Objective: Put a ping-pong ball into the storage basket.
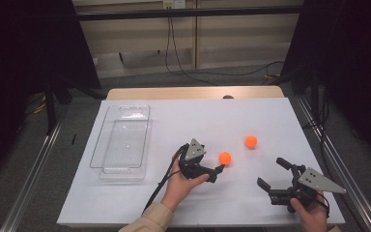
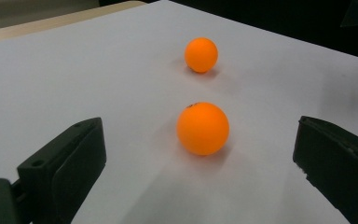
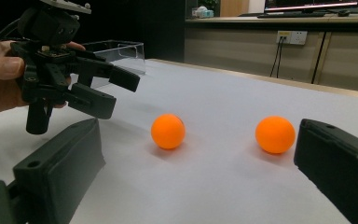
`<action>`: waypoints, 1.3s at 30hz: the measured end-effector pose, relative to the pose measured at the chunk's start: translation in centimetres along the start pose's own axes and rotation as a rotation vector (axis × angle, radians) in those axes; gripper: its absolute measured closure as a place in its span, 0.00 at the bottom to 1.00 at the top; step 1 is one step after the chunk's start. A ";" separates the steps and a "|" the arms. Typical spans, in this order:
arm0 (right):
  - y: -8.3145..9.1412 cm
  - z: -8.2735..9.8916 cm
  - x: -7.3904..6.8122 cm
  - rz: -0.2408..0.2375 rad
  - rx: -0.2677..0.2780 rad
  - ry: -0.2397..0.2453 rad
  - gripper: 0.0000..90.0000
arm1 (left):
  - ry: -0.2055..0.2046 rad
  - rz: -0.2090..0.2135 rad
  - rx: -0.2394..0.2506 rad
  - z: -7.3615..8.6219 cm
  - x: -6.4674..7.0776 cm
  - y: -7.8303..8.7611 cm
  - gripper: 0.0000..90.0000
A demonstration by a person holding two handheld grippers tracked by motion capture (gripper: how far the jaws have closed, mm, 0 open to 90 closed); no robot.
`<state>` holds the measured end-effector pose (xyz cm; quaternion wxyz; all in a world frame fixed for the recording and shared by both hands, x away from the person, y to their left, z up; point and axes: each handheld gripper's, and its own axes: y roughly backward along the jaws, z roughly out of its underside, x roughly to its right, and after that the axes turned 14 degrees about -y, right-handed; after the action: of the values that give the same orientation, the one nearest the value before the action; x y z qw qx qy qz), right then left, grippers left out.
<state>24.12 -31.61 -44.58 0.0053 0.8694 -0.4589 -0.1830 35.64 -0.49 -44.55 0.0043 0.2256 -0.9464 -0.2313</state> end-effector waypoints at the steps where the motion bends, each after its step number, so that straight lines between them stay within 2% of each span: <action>1: 0.0 0.0 0.0 0.000 0.001 0.001 0.01 | -0.002 -0.001 0.000 0.0 -0.1 -0.1 0.03; 15: 0.0 0.0 0.0 -0.002 0.000 -0.001 0.01 | -0.017 0.005 -0.021 -0.3 -0.1 -0.7 0.03; 27: 0.0 0.0 0.0 -0.004 0.000 -0.002 0.01 | 0.001 0.017 -0.027 -0.4 0.1 -1.3 0.03; 39: 0.0 0.0 0.0 -0.007 0.003 -0.004 0.01 | -0.006 0.009 -0.047 -0.4 -0.1 -1.4 0.03</action>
<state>24.07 -31.60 -44.54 0.0026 0.8705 -0.4563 -0.1843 36.40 -1.71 -44.81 0.0079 0.2206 -0.9417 -0.2541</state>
